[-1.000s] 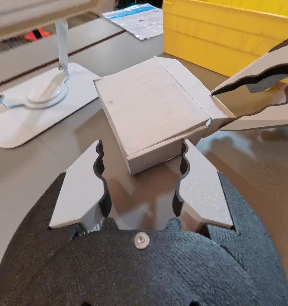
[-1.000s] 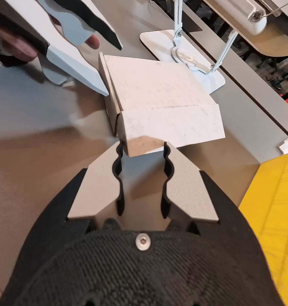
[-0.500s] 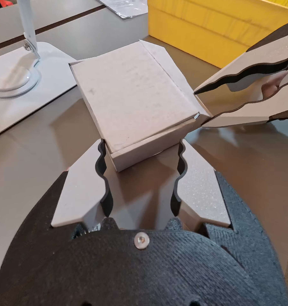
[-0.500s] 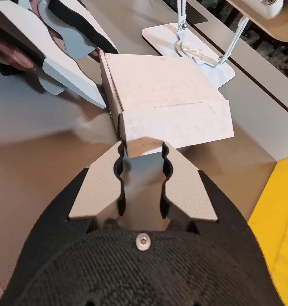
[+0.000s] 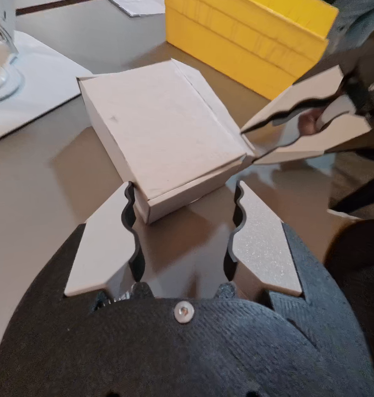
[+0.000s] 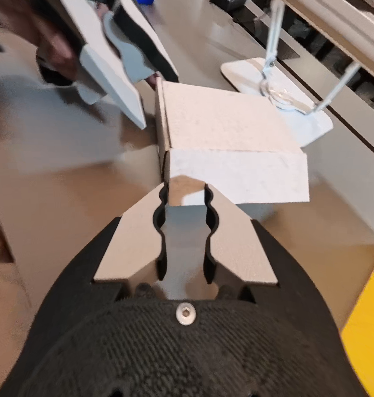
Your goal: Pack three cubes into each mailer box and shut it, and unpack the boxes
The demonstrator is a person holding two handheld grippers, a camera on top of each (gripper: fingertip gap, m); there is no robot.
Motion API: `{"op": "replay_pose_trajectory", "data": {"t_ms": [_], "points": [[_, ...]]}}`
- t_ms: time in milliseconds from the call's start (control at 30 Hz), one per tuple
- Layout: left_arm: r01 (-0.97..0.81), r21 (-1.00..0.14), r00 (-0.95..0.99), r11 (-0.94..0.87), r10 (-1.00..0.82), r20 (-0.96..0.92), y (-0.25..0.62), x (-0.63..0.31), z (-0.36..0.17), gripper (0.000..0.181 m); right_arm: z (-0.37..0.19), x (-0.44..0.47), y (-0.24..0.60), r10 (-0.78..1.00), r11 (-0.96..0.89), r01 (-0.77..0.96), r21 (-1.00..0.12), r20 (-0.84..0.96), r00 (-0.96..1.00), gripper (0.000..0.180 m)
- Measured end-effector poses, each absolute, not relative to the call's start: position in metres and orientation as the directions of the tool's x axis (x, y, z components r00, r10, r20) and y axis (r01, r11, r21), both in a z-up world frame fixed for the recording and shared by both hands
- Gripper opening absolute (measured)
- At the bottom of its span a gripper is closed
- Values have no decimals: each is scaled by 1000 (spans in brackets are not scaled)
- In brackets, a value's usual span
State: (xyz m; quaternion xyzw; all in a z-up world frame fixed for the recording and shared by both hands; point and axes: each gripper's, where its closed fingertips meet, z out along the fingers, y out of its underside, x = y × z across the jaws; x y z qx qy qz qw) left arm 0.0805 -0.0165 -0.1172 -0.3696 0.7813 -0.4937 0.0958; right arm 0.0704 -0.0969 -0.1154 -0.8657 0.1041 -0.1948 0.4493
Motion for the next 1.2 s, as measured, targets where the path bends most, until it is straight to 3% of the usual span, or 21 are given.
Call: {"op": "replay_pose_trajectory", "data": {"t_ms": [233,367,533,667,700,967,1200], "points": [[-502,-864,-678,45,-641,361,14,74,-89,99,-108,15,-48,-192,-520,86,-850,214,958,35],[-500,-866,-647,18,-672,360,23,76,-87,99,-67,39,-65,-317,-342,102,-934,217,923,47],[-524,-846,-646,102,-694,316,14,69,-101,109,-64,108,-107,-531,-187,-162,-969,-39,846,76],[-518,-832,-632,198,-745,216,7,70,-111,123,-103,109,-101,-481,-206,-408,-889,-271,834,69],[-519,-827,-625,217,-756,195,8,71,-113,126,-102,103,-97,-459,-199,-424,-883,-298,837,75],[-533,-825,-575,188,-796,190,27,73,-115,132,-109,58,-85,-349,-400,-207,-893,-61,935,56],[-535,-841,-564,73,-773,291,42,72,-106,125,-113,36,-71,-261,-451,-103,-887,20,965,57]]}}
